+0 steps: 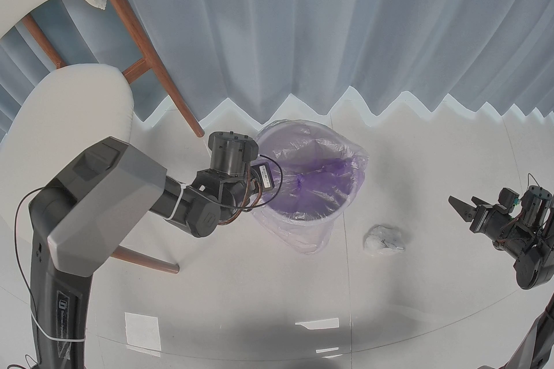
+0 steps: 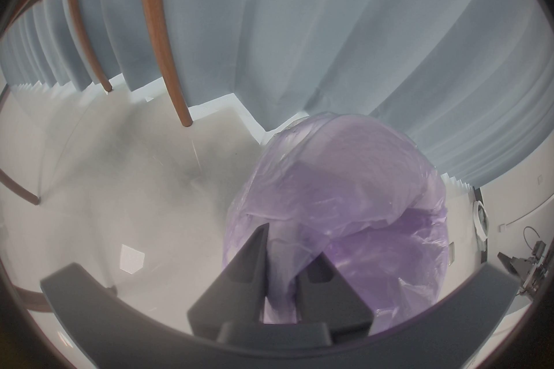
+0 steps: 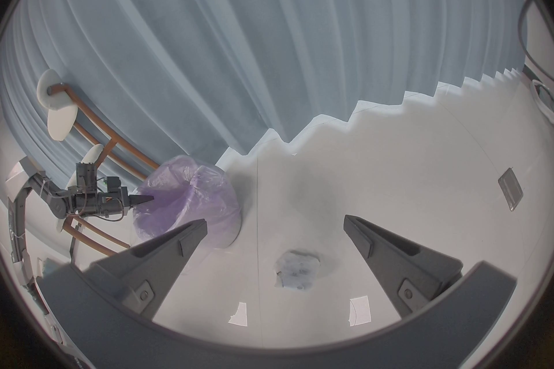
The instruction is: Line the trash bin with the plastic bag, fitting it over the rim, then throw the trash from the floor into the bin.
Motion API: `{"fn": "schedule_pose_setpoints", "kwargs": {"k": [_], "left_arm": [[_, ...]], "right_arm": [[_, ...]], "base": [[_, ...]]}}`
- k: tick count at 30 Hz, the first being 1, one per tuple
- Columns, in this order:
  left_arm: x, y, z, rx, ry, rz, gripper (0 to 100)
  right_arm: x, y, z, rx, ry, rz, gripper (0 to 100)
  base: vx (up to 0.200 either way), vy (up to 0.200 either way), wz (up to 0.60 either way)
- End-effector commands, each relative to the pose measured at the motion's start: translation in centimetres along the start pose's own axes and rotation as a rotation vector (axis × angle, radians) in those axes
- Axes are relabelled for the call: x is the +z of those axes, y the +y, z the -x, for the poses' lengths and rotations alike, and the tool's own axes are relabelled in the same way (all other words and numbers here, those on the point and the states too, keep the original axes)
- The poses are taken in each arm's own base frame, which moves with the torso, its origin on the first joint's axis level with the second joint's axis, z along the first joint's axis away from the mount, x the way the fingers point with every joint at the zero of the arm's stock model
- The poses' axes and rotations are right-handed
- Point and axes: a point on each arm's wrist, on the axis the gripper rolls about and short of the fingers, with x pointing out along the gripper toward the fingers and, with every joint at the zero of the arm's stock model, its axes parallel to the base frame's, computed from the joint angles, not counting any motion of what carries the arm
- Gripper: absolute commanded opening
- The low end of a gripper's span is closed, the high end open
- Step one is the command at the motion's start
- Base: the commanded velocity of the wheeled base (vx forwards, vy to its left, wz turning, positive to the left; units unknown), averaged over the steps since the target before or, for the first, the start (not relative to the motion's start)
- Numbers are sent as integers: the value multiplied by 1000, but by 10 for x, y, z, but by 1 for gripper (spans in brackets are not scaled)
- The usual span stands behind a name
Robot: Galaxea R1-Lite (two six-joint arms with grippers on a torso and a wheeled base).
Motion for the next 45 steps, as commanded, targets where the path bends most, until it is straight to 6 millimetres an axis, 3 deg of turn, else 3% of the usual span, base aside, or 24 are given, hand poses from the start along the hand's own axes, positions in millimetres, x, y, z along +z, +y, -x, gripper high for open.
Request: {"fn": "schedule_pose_setpoints", "kwargs": {"k": [1,3,4,9,11,15,18,19,22,23,25,26,29,36,41,45], "left_arm": [[-23,11,-21,33,33,4,0],[-24,11,-20,35,36,23,0],[-24,11,-20,35,36,23,100],[-21,12,-17,51,28,36,100],[-1,6,4,34,0,43,100],[28,-7,49,-12,-36,48,100],[45,-15,100,-66,-41,45,100],[47,-15,110,-81,-36,43,100],[50,-13,169,-181,-2,27,100],[50,-13,169,-181,-2,27,100],[50,-4,213,-240,7,8,100],[50,0,222,-241,3,0,100],[50,14,241,-230,-13,-9,100],[58,26,267,-227,-76,8,100],[64,32,275,-190,-119,22,100],[65,39,279,-172,-129,27,100]], "right_arm": [[1,0,-1,2,-10,15,100],[1,0,-1,2,-10,15,100],[1,0,-1,2,-10,15,100],[-1,0,-1,1,-3,15,100],[-8,0,2,-4,28,10,100],[-28,-10,-7,-21,100,46,100],[-31,-18,-20,-30,98,80,100],[-32,-19,-23,-36,100,79,100],[-55,-22,-43,-28,165,81,100],[-55,-22,-43,-28,165,81,100],[-78,-21,-63,-28,231,112,100],[-85,-19,-69,-38,256,118,100],[-104,-10,-89,-83,347,127,100],[-118,7,-131,26,379,243,100],[-126,7,-136,160,436,385,100],[-118,6,-146,182,462,426,100]], "base": [[0,0,0],[0,0,0],[0,0,0],[0,0,0],[0,0,0],[0,0,0],[0,0,0],[0,0,0],[0,0,0],[0,0,0],[0,0,0],[0,0,0],[0,0,0],[0,0,0],[0,0,0],[0,0,0]]}}
